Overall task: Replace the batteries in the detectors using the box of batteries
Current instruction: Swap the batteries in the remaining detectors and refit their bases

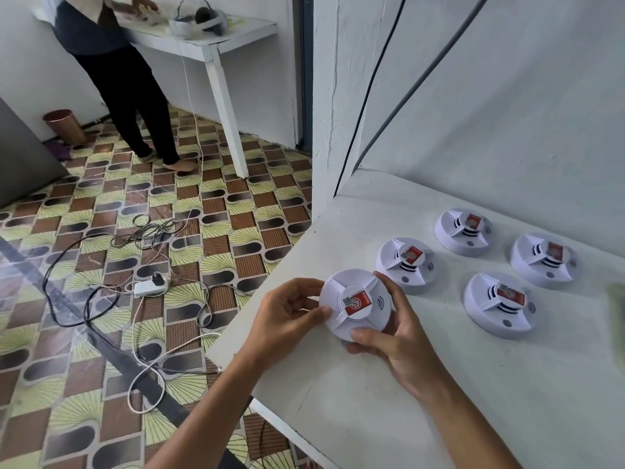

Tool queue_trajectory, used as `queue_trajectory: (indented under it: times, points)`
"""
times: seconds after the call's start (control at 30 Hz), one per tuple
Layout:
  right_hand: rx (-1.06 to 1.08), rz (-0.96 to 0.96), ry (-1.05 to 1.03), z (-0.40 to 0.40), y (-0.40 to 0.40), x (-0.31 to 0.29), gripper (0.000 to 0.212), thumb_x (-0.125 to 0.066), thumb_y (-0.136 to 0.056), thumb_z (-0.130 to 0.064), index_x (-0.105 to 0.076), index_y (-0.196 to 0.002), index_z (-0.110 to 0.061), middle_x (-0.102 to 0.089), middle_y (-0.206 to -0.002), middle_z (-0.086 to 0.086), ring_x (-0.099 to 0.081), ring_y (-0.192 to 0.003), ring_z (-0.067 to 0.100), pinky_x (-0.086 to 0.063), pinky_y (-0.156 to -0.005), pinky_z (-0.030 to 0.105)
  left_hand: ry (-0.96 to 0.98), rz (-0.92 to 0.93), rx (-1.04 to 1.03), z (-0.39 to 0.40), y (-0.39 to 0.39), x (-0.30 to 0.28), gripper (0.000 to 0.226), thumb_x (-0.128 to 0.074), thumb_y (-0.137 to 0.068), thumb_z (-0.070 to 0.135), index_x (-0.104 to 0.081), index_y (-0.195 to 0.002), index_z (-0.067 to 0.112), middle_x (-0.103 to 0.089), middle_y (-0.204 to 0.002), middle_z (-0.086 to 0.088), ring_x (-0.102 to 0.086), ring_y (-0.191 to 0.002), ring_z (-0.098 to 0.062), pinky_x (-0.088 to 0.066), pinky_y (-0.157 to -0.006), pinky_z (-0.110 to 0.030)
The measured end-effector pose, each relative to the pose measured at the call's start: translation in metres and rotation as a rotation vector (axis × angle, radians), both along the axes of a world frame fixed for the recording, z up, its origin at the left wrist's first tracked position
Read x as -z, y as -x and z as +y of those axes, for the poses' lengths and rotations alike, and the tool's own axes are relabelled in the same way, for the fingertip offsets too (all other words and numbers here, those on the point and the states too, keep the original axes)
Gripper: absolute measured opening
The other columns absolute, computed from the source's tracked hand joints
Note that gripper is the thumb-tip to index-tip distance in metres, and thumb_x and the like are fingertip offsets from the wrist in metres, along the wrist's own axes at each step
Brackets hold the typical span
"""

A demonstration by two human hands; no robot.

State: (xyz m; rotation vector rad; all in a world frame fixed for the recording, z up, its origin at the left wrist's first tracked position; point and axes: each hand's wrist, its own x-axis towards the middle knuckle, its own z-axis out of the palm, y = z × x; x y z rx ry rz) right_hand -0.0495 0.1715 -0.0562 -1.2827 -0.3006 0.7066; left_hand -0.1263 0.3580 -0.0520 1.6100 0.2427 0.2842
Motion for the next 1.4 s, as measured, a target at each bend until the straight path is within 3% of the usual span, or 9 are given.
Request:
queue_trajectory:
  times: [0.97,1.3,1.4]
  points:
    - [0.004,0.015,-0.014,0.0001,-0.0007,0.0022,0.077,-0.070,-0.067,0.003,-0.051,-0.129,-0.039,-0.063,-0.122,0.004,-0.064,-0.107,0.027,-0.056,-0.071,0.045,-0.012,-0.006,0.003,0.0017,-0.0001,0.0017,0.035,-0.077,-0.079,0.012,-0.066,-0.112,0.006,-0.073,-0.106,-0.007,-0.070,-0.091,-0.029,-0.059,-0.082,-0.042]
    - [-0.004,0.008,-0.022,-0.0007,-0.0005,0.0022,0.076,-0.067,-0.062,-0.003,-0.053,-0.127,-0.039,-0.061,-0.123,0.005,-0.063,-0.108,0.027,-0.056,-0.072,0.048,0.019,-0.012,0.006,0.0015,-0.0013,0.0026,0.037,-0.076,-0.078,0.014,-0.066,-0.112,0.005,-0.072,-0.107,-0.008,-0.069,-0.092,-0.032,-0.058,-0.083,-0.040]
    - [-0.005,0.029,-0.049,-0.0014,-0.0004,0.0019,0.073,-0.058,-0.065,0.001,-0.053,-0.127,-0.036,-0.061,-0.124,0.007,-0.063,-0.109,0.030,-0.056,-0.073,0.051,0.023,-0.013,0.008,0.0019,-0.0006,0.0028,0.035,-0.076,-0.079,0.010,-0.066,-0.112,0.004,-0.072,-0.107,-0.008,-0.069,-0.092,-0.032,-0.058,-0.083,-0.038]
